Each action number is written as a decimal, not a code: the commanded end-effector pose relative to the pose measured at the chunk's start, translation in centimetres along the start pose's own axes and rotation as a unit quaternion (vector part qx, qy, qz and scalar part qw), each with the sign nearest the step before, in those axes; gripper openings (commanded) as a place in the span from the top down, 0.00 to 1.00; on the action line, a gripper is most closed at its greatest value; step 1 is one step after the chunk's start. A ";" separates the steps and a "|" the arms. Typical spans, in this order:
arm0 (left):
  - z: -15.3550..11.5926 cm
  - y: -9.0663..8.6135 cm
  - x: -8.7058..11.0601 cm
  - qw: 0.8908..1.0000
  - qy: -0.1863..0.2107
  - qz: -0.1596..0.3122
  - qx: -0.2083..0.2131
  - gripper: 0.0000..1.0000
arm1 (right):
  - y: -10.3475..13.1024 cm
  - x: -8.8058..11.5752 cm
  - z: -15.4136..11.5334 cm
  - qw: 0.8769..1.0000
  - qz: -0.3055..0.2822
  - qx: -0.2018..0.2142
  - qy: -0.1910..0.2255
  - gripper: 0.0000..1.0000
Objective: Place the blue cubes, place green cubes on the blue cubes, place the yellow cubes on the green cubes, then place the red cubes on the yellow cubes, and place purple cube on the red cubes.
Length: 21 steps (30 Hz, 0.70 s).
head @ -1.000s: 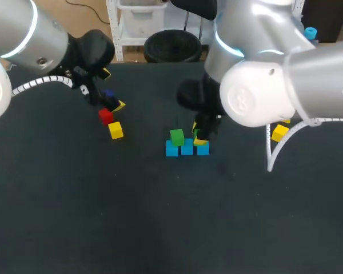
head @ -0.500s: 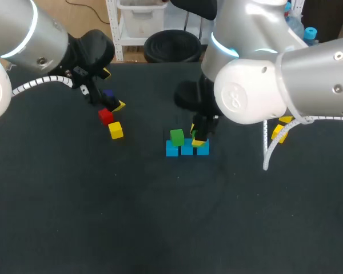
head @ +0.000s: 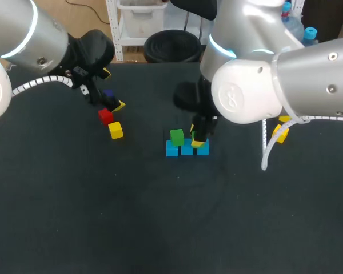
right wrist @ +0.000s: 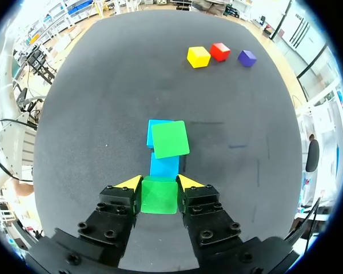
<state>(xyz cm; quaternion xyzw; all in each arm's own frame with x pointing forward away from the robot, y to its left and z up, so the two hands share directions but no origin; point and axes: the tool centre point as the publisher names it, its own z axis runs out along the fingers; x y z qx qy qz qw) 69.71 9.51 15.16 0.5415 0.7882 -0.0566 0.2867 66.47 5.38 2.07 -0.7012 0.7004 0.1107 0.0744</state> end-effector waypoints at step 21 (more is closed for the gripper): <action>0.1 0.2 0.1 1.000 -0.002 0.001 0.002 0.00 | -0.6 0.0 0.1 1.000 0.001 0.000 0.001 1.00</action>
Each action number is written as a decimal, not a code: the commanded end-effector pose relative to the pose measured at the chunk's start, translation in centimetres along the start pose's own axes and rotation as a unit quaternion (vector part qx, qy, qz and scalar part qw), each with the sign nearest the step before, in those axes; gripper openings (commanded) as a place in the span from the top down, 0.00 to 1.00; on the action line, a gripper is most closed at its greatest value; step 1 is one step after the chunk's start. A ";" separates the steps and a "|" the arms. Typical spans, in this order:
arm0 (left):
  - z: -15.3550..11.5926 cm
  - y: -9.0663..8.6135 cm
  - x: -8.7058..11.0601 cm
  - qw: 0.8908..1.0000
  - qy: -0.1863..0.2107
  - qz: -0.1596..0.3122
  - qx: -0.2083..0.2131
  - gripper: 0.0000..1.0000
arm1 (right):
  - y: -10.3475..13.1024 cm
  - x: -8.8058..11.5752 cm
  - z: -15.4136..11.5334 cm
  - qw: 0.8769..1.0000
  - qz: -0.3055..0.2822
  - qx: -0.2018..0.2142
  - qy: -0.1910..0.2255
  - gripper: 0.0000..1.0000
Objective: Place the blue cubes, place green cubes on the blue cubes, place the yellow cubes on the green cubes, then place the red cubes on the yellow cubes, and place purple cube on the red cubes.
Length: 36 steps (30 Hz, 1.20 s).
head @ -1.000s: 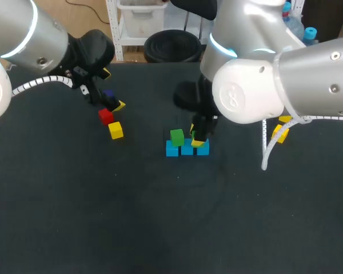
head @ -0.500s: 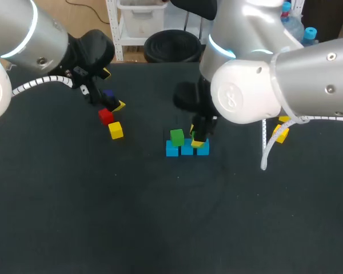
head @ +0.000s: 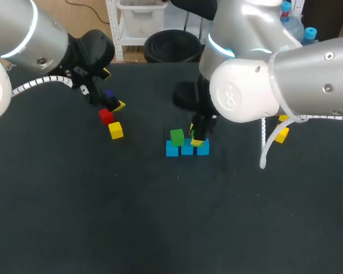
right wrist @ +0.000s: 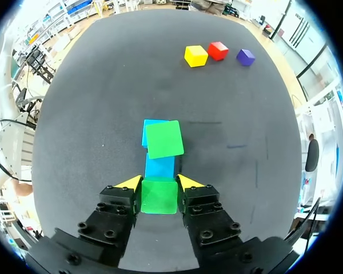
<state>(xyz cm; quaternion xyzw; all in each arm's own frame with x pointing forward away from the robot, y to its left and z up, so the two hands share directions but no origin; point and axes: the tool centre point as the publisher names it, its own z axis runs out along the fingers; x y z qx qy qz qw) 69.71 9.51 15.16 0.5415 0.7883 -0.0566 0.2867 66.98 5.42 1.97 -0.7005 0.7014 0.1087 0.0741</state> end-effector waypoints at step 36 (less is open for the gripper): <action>0.1 0.2 0.1 1.000 -0.002 0.001 0.002 0.00 | -0.2 0.4 -0.6 1.000 0.015 0.006 -0.015 0.00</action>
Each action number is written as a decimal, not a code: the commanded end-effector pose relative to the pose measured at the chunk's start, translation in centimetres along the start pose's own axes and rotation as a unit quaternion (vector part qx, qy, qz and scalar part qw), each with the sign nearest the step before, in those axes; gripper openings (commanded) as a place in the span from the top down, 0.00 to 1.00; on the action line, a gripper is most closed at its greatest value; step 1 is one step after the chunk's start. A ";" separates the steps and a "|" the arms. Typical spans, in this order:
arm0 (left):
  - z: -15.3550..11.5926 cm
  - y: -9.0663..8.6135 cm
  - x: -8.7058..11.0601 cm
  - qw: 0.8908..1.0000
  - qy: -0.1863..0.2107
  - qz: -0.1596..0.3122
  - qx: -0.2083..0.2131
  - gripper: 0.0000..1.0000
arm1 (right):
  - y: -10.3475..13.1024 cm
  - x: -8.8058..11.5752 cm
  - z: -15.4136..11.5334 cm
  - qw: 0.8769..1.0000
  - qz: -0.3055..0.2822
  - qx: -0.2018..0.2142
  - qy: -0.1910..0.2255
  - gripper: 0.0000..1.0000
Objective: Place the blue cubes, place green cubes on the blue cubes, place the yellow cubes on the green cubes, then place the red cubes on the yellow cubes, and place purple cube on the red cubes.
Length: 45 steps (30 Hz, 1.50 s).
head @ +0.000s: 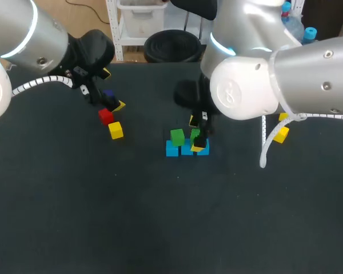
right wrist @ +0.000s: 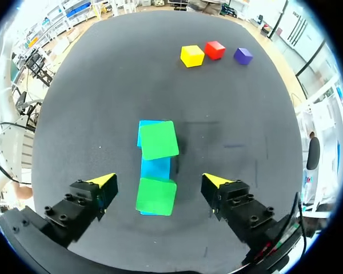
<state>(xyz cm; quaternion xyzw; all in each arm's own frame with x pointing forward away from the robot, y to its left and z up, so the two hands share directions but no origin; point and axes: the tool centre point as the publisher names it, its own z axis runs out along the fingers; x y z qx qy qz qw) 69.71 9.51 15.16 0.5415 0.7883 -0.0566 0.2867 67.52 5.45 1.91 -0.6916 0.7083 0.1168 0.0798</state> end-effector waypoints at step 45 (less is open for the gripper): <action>0.1 0.2 0.1 1.000 -0.002 0.001 0.002 0.00 | 1.3 5.7 -6.7 0.995 0.046 0.083 0.016 0.00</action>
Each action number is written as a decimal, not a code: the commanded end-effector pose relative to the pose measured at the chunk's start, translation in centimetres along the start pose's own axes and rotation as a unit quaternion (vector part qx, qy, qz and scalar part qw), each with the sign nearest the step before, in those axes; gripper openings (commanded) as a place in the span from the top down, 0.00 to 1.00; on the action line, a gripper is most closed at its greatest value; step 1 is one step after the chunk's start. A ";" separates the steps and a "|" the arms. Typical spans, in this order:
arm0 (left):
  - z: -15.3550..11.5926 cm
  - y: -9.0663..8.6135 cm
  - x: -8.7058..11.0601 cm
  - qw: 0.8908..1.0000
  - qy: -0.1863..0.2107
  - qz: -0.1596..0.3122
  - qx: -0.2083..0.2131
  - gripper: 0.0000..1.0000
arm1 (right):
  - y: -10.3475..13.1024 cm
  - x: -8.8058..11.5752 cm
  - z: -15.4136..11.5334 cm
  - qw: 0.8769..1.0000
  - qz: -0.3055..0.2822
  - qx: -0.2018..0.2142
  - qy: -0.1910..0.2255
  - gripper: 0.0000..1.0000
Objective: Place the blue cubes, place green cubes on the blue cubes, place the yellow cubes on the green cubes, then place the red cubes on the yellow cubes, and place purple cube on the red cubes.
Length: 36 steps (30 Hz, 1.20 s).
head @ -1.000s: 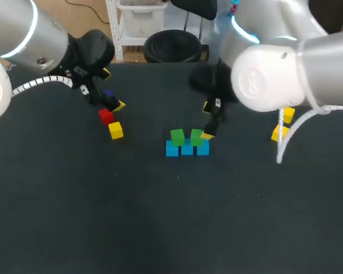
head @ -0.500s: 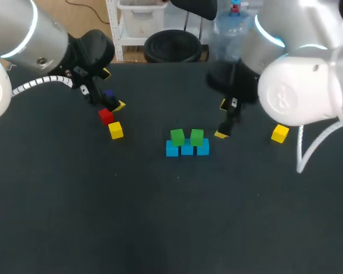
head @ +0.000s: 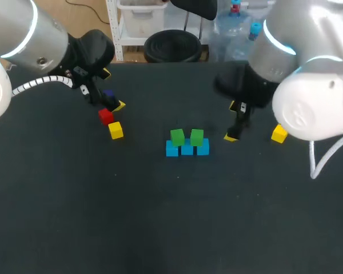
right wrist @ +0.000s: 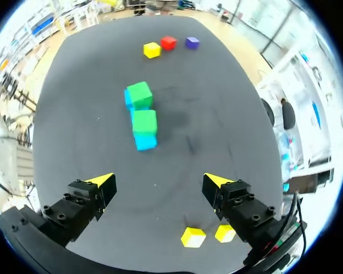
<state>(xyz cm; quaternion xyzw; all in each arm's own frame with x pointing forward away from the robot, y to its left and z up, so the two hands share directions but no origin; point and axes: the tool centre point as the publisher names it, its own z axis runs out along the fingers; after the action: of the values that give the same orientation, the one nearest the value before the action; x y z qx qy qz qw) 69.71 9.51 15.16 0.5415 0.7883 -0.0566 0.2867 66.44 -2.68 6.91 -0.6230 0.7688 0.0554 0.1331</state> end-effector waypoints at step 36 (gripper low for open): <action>0.1 0.2 0.1 1.000 -0.002 0.001 0.002 0.00 | 1.7 -5.9 3.4 0.989 -0.122 -0.084 0.016 0.00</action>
<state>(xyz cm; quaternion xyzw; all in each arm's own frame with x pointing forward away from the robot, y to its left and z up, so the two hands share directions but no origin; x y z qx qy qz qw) 69.71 9.51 15.15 0.5415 0.7883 -0.0566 0.2867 66.31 4.09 5.16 -0.7219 0.6818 0.0922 0.0743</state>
